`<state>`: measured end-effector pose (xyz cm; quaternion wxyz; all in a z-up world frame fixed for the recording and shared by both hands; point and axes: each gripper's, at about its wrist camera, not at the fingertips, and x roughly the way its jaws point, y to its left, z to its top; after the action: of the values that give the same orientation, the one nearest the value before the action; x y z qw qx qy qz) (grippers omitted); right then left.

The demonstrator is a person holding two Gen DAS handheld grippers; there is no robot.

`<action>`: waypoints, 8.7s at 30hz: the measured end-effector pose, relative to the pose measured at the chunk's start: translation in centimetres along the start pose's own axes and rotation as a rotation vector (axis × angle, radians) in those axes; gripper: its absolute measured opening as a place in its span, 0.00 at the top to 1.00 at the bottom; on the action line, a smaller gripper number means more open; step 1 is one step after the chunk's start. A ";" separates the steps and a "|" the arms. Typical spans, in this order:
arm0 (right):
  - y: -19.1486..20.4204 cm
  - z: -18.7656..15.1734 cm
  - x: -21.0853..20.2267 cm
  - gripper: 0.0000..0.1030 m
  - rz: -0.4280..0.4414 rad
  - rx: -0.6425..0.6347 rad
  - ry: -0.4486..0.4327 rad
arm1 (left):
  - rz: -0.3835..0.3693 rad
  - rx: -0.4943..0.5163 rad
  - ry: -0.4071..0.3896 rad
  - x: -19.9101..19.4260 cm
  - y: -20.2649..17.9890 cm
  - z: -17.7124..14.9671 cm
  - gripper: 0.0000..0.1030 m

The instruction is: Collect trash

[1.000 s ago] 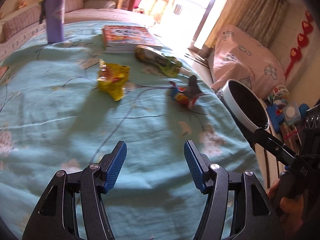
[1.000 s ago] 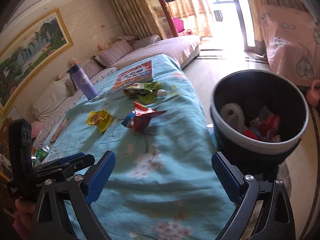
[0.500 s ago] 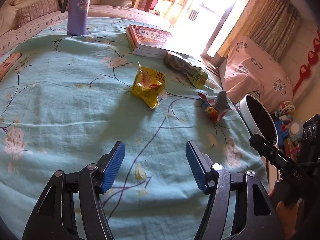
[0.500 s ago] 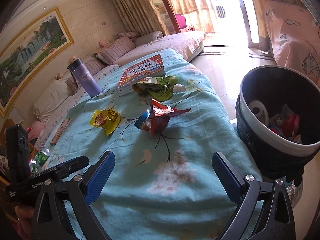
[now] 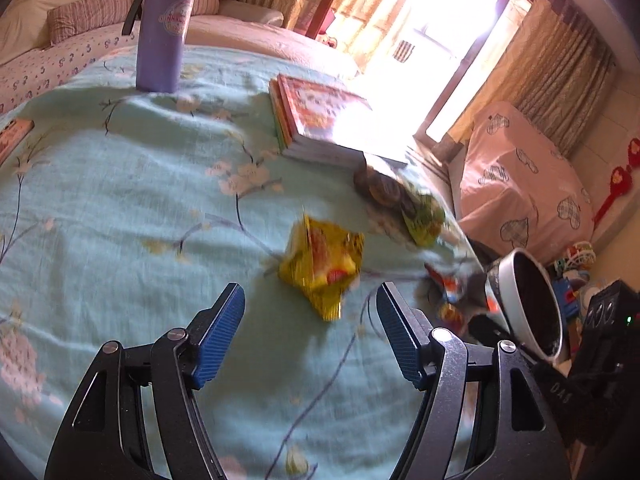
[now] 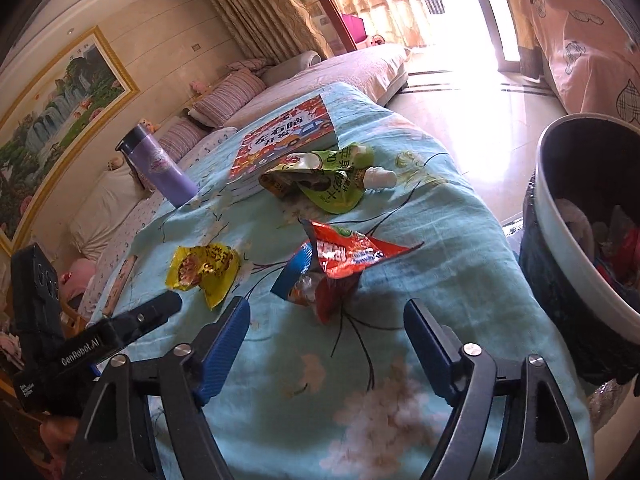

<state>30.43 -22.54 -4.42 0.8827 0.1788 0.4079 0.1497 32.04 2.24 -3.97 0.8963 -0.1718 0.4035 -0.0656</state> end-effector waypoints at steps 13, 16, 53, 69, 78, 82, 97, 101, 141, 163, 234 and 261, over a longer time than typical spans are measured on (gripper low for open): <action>-1.8 -0.8 -2.3 0.97 -0.044 0.003 -0.036 | -0.038 0.104 0.024 -0.6 -2.2 -1.8 0.91; -1.8 -1.3 -4.1 0.97 -0.044 -0.019 -0.054 | -0.058 0.126 0.019 -2.0 -3.4 -3.0 0.91; -10.7 -4.8 -17.2 0.97 -0.160 0.087 -0.233 | -0.171 0.428 0.059 -4.8 -19.9 -10.3 0.91; -12.9 -4.3 -18.5 0.97 -0.172 0.110 -0.255 | -0.203 0.459 0.069 -4.1 -23.0 -10.7 0.91; -13.5 -3.9 -18.3 0.97 -0.179 0.105 -0.250 | -0.213 0.470 0.072 -3.6 -24.1 -10.3 0.91; -14.2 -3.4 -18.2 0.96 -0.186 0.106 -0.249 | -0.216 0.480 0.071 -3.3 -24.8 -10.0 0.91; -16.0 0.3 -16.3 0.94 -0.222 0.051 -0.178 | -0.218 0.509 0.083 -0.2 -28.3 -7.4 0.91; -16.3 1.3 -15.6 0.96 -0.242 0.026 -0.162 | -0.212 0.524 0.087 0.8 -29.1 -6.9 0.91; -15.7 1.9 -17.2 0.11 -0.206 0.076 -0.230 | -0.189 0.386 0.066 -0.3 -24.7 -6.5 0.31; -2.1 -7.5 -17.8 0.01 -0.022 -0.058 -0.231 | 0.021 0.214 -0.266 -15.2 -9.6 -13.3 0.19; 2.3 -14.8 -19.1 0.00 -0.187 -0.293 -0.475 | 0.256 0.308 -0.494 -19.5 -6.9 -19.8 0.00; 2.4 -14.8 -19.6 0.00 -0.186 -0.292 -0.479 | 0.245 0.319 -0.488 -19.3 -7.1 -20.2 0.00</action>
<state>6.49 -25.62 0.78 0.9802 0.0419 0.1768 0.0786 4.30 -4.57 -0.32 0.9836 0.0103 0.1786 0.0237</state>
